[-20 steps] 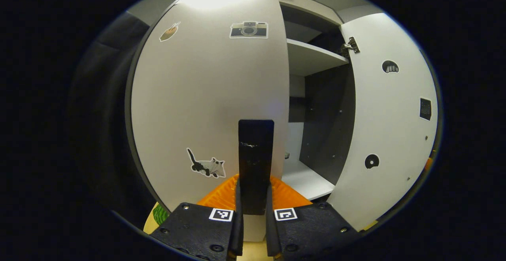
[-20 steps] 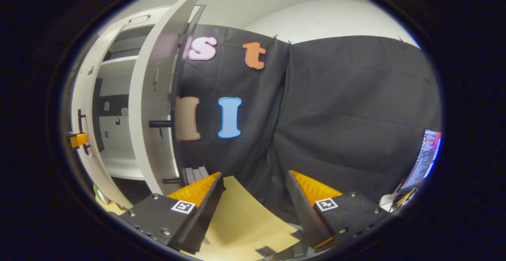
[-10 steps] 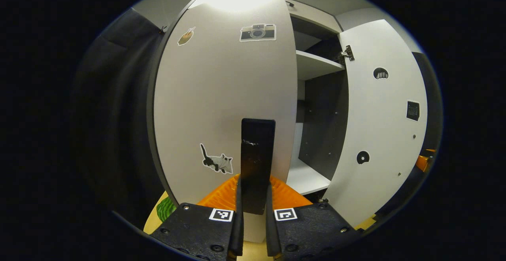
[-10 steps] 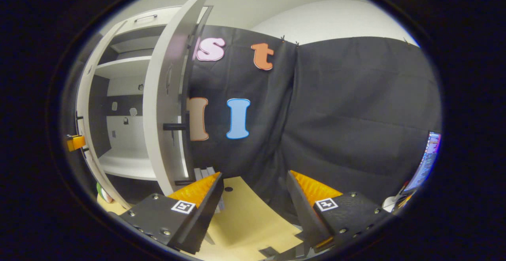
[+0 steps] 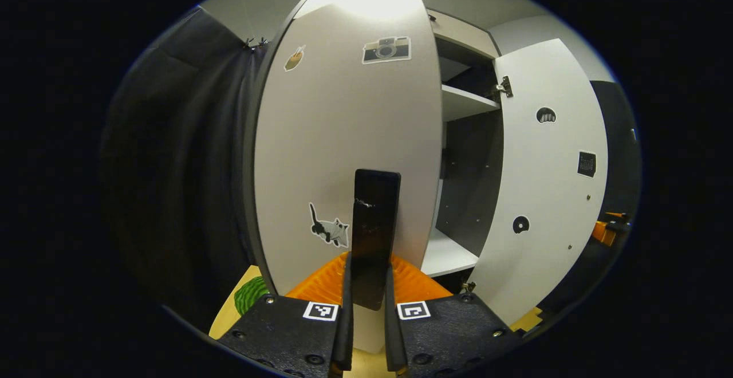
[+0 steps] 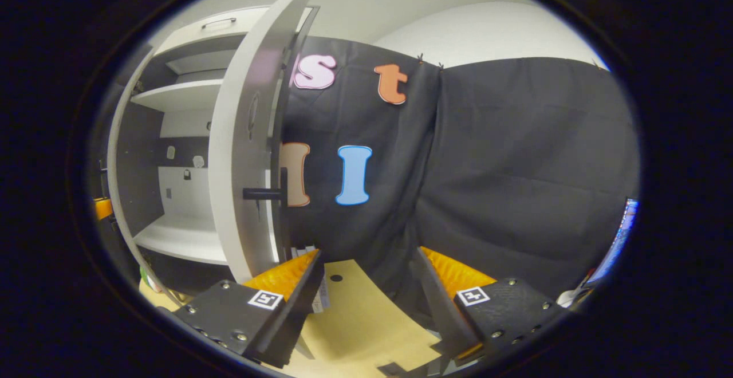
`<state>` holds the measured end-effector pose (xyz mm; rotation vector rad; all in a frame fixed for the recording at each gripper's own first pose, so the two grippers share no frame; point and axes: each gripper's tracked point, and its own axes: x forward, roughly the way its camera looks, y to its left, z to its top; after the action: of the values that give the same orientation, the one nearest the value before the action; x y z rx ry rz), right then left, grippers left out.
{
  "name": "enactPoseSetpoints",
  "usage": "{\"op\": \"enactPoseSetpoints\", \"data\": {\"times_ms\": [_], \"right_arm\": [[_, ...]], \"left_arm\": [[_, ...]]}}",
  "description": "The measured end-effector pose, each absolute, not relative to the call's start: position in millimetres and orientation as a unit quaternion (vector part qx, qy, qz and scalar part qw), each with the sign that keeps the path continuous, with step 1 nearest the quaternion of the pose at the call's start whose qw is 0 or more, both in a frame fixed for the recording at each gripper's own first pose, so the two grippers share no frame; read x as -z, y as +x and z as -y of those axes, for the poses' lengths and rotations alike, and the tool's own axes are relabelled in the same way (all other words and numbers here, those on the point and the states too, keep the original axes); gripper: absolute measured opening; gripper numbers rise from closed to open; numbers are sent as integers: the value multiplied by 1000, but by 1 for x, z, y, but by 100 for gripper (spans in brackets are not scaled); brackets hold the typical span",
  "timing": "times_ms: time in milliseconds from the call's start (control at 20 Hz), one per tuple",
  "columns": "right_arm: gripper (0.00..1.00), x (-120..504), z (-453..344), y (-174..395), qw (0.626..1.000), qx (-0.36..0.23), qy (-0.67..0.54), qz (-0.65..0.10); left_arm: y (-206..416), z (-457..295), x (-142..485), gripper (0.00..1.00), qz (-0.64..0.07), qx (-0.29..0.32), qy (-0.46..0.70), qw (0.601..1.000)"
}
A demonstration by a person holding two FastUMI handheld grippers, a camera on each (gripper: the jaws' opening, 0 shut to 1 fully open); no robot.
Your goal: Open the right door of the double-door shoe cabinet with the right hand, and open the left door with the left hand.
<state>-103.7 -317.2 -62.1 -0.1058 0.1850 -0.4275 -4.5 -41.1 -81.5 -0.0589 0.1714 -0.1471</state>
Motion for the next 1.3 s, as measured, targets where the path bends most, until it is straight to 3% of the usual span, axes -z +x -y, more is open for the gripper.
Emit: {"op": "enactPoseSetpoints", "data": {"times_ms": [150,700,1050,1300], "right_arm": [[95,66,318,-99,971,213,-60,-93],[92,73,317,-100,971,208,-61,-101],[92,75,315,-100,972,203,-63,-101],[94,76,314,-102,972,201,-63,-101]], "left_arm": [[-17,28,80,21,-82,62,-24,994],[-47,-17,76,16,-83,13,-2,996],[-63,-76,73,2,-76,-63,33,995],[-73,-102,71,1,-66,-68,24,995]]}}
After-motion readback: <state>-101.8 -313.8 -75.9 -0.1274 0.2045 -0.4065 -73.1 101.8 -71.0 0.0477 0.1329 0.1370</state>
